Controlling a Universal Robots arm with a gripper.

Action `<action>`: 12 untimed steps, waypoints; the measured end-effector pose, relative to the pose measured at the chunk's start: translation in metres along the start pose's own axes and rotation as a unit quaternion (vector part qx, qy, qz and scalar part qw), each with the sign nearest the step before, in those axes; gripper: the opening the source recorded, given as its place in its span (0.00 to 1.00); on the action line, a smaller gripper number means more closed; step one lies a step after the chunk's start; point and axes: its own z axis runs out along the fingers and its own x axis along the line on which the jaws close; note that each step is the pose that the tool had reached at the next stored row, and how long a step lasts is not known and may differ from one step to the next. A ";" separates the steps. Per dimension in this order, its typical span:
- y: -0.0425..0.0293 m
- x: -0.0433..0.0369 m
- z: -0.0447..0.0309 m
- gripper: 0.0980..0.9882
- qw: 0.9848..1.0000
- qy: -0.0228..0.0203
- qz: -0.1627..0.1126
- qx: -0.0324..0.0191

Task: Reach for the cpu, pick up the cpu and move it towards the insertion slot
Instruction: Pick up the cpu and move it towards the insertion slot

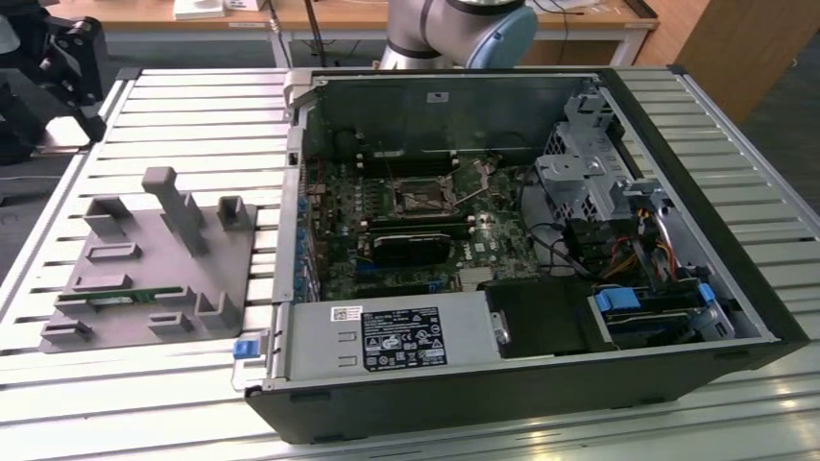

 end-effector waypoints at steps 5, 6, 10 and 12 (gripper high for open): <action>-0.0002 -0.0076 -0.0001 0.49 1.000 0.000 0.000 0.000; -0.0002 -0.0089 -0.0001 0.49 1.000 0.000 0.000 0.000; -0.0003 -0.0145 -0.0001 0.49 1.000 0.000 0.000 0.000; -0.0004 -0.0173 -0.0001 0.49 1.000 0.000 0.000 0.000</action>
